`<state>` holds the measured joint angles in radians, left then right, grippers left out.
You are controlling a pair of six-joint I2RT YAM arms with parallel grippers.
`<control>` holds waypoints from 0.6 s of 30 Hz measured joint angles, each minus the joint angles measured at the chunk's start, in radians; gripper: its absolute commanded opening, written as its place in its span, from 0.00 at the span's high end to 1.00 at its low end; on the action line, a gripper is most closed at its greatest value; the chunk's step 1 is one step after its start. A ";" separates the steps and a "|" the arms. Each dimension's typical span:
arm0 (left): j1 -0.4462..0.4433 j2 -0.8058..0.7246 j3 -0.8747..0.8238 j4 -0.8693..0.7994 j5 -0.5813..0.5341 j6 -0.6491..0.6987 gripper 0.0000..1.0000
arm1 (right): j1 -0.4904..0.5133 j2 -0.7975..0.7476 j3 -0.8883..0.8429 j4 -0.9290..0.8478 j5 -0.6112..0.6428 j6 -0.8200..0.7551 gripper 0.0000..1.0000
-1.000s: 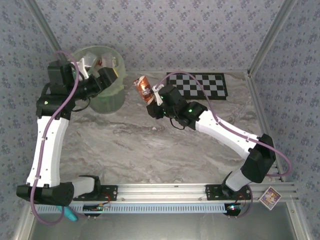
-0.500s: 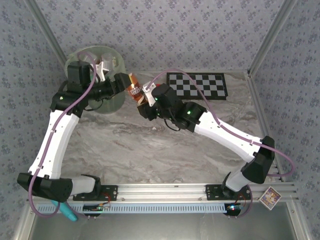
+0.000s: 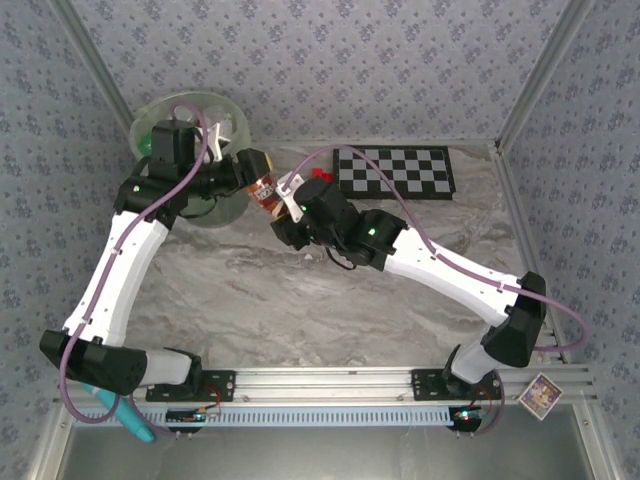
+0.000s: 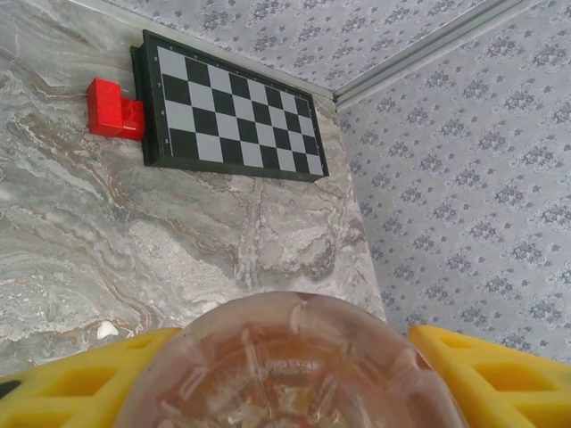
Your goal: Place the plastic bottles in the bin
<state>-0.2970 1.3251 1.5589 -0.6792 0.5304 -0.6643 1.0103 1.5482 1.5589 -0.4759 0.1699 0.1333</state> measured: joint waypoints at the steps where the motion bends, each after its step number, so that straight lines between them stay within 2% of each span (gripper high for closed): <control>1: 0.000 0.000 0.000 0.000 0.000 0.000 0.39 | 0.000 0.000 0.000 0.000 0.003 0.002 0.43; 2: 0.000 0.000 0.000 0.000 -0.002 0.000 0.39 | 0.000 0.000 0.000 0.000 0.006 0.002 0.29; 4: 0.000 0.000 0.003 0.000 -0.007 0.000 0.41 | 0.000 0.000 0.000 0.000 0.013 -0.003 0.19; 6: 0.001 0.000 0.006 0.000 -0.013 0.000 0.43 | 0.000 0.000 0.000 0.000 0.021 -0.001 0.00; 12: 0.054 0.000 0.020 0.002 -0.023 -0.004 0.44 | -0.017 -0.018 -0.022 0.010 0.049 0.002 0.01; 18: 0.172 0.003 0.033 0.008 -0.027 -0.033 0.45 | -0.065 -0.083 -0.077 0.029 0.068 0.017 0.01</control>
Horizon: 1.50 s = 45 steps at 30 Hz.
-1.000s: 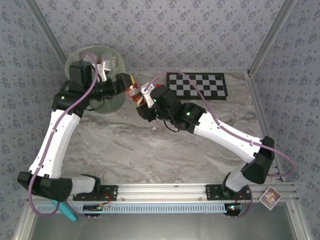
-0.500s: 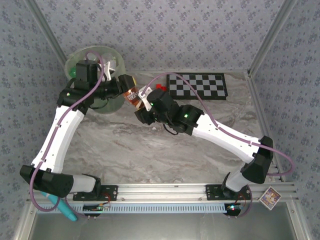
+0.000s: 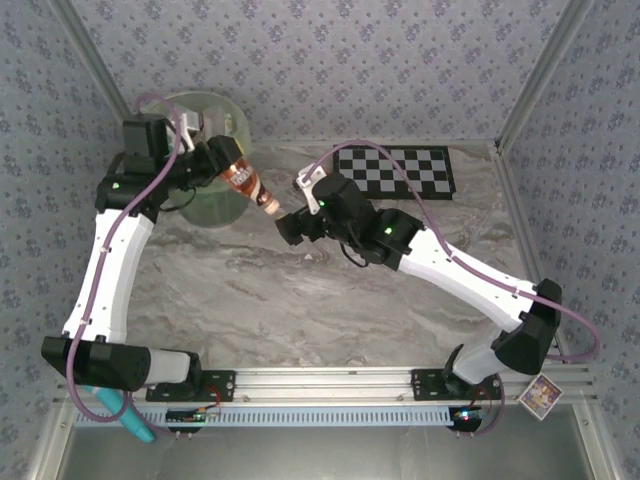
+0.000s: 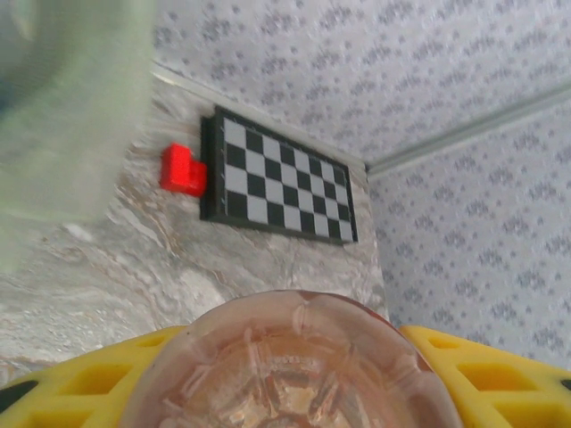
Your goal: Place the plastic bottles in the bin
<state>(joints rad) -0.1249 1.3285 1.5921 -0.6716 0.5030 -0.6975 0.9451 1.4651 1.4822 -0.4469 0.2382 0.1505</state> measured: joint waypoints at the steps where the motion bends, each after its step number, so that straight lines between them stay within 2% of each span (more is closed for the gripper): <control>1: 0.022 0.001 0.003 0.008 -0.003 -0.006 0.45 | -0.008 -0.011 -0.007 0.005 0.002 0.003 0.01; 8: 0.158 0.023 0.064 0.044 -0.061 -0.042 0.44 | -0.047 -0.056 -0.052 0.032 0.009 0.025 0.01; 15: 0.182 0.077 0.199 0.045 -0.214 0.054 0.44 | -0.085 -0.060 -0.077 0.042 -0.003 0.030 0.01; 21: 0.173 0.115 0.285 0.044 -0.402 0.242 0.44 | -0.134 -0.060 -0.079 0.060 -0.039 0.037 0.01; 27: 0.089 0.142 0.298 0.055 -0.615 0.500 0.43 | -0.184 -0.059 -0.084 0.071 -0.086 0.040 0.00; 31: 0.054 0.174 0.290 0.109 -0.700 0.649 0.43 | -0.208 -0.059 -0.084 0.080 -0.113 0.044 0.01; 37: 0.046 0.176 0.155 0.307 -0.751 0.840 0.45 | -0.219 -0.048 -0.084 0.079 -0.145 0.044 0.01; 45: 0.024 0.177 -0.028 0.600 -0.697 1.104 0.46 | -0.234 -0.037 -0.069 0.058 -0.162 0.044 0.01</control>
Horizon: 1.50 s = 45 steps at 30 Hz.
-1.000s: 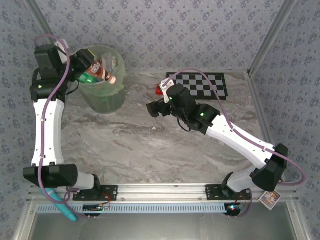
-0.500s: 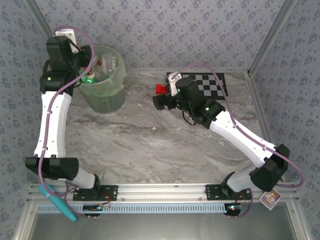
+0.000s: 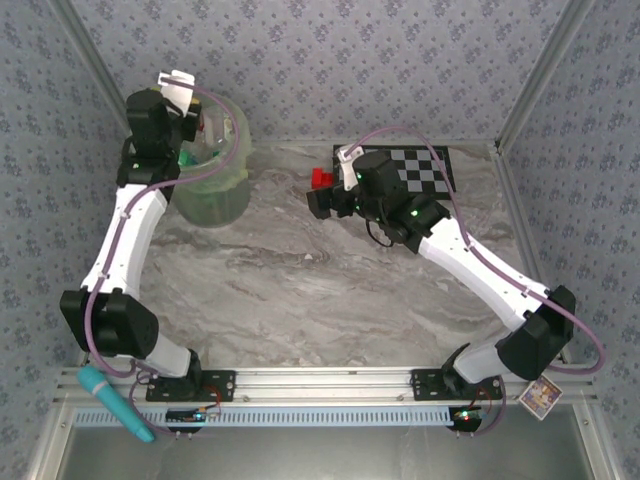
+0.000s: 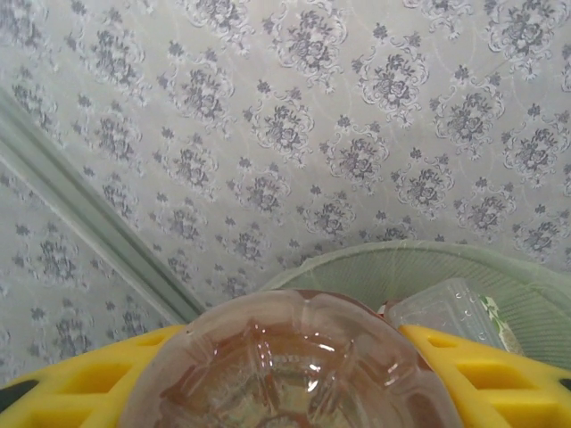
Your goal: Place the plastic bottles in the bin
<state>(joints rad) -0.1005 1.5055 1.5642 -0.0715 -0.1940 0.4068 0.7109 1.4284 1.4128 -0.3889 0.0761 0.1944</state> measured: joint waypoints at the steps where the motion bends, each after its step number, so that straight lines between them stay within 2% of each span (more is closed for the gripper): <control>1: -0.001 0.002 -0.016 0.026 0.007 0.031 0.46 | -0.002 0.002 0.005 -0.001 -0.003 0.000 0.01; 9: -0.011 0.050 -0.033 0.138 0.026 0.194 0.43 | -0.002 0.014 0.034 -0.005 -0.011 0.005 0.01; 14: -0.012 0.089 -0.039 0.159 0.021 0.253 0.41 | -0.002 0.036 0.039 -0.008 -0.013 0.009 0.01; 15: -0.011 0.093 -0.042 0.159 0.021 0.256 0.36 | -0.003 0.041 0.041 -0.010 -0.013 0.011 0.01; 19: -0.011 0.095 -0.051 0.153 0.024 0.257 0.01 | -0.003 0.050 0.045 -0.012 -0.013 0.018 0.01; 23: -0.011 0.092 -0.051 0.133 0.033 0.222 0.00 | -0.003 0.051 0.046 -0.012 -0.014 0.024 0.01; 27: -0.011 0.071 -0.050 0.045 0.069 0.162 0.00 | -0.004 0.052 0.046 -0.011 -0.018 0.027 0.01; 35: -0.011 -0.046 -0.045 -0.078 0.145 0.023 0.00 | -0.005 0.053 0.046 -0.011 -0.029 0.027 0.01; 45: 0.019 -0.073 0.102 -0.226 0.183 -0.163 0.01 | -0.001 0.052 0.046 -0.011 -0.033 0.042 0.01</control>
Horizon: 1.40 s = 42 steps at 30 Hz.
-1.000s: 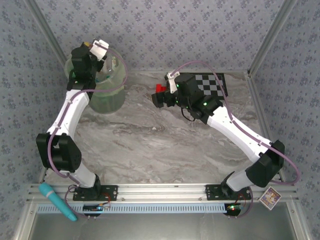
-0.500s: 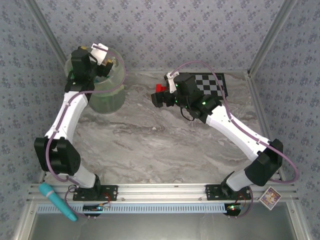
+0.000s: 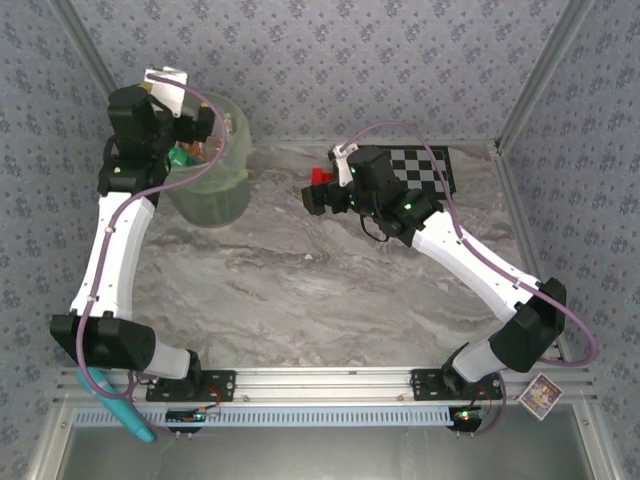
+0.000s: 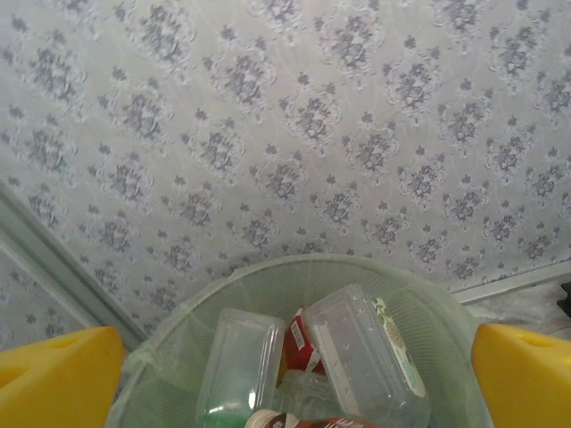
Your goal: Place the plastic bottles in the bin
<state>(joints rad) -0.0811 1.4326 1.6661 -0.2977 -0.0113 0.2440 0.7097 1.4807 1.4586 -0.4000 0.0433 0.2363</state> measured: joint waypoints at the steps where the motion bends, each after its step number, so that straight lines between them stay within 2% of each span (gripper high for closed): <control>1: 0.012 0.005 0.012 -0.017 0.000 -0.017 0.01 | 0.002 -0.002 -0.002 0.000 0.000 0.001 0.01; 6: 0.073 0.053 0.061 -0.109 0.023 -0.086 0.01 | 0.010 -0.016 -0.012 0.000 0.001 0.008 0.01; 15: 0.073 0.060 0.025 -0.203 0.142 -0.099 0.03 | 0.013 -0.032 -0.026 0.000 0.005 0.013 0.01; 33: 0.068 0.122 0.003 -0.217 0.029 -0.069 0.02 | 0.013 -0.033 -0.029 0.000 0.005 0.019 0.01; 42: 0.068 0.142 0.044 -0.251 0.058 -0.094 0.01 | 0.013 -0.033 -0.029 0.000 0.012 0.019 0.01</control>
<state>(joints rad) -0.0128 1.5745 1.7100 -0.5488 0.0467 0.1501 0.7227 1.4479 1.4292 -0.4004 0.0555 0.2550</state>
